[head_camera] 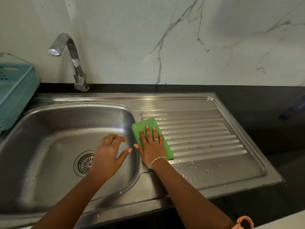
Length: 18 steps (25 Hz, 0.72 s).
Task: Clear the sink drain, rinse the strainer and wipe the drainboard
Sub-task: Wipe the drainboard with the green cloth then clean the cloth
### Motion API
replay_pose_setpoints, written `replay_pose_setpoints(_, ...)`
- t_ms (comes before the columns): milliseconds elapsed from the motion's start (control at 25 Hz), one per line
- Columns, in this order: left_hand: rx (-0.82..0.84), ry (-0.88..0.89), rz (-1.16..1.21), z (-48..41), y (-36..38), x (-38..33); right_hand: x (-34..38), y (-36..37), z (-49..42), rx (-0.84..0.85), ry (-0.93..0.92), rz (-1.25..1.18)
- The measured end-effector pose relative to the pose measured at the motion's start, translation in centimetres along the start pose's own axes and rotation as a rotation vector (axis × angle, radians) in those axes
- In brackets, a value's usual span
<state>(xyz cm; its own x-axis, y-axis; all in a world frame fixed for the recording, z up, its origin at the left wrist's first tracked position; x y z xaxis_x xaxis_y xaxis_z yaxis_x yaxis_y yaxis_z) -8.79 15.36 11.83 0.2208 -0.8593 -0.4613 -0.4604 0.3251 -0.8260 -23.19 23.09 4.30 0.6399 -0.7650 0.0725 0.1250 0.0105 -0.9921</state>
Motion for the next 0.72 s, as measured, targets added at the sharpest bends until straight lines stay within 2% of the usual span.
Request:
replay_pose_setpoints(480,0.042,-0.014,0.038,-1.4,2.2,-1.4,-4.0,-0.3,1.8,0.002,-0.079,-0.052)
replay_pose_setpoints(720,0.041,-0.026,0.063,-2.0,3.4,-2.7,-7.9,-0.6,1.3,0.011,-0.042,-0.035)
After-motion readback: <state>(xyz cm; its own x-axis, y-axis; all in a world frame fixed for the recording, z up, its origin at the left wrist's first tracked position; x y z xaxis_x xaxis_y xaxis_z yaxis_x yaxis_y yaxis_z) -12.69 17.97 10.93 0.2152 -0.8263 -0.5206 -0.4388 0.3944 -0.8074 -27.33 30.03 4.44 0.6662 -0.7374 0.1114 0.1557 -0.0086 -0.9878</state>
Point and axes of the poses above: each hand's wrist, its own z-axis away from the middle knuckle, its own y-axis out of the palm, x = y × z, the point moved 2 cm from there along -z, towards the middle knuckle, and after that the axes turned 14 degrees about y, right-handed, at the moved point
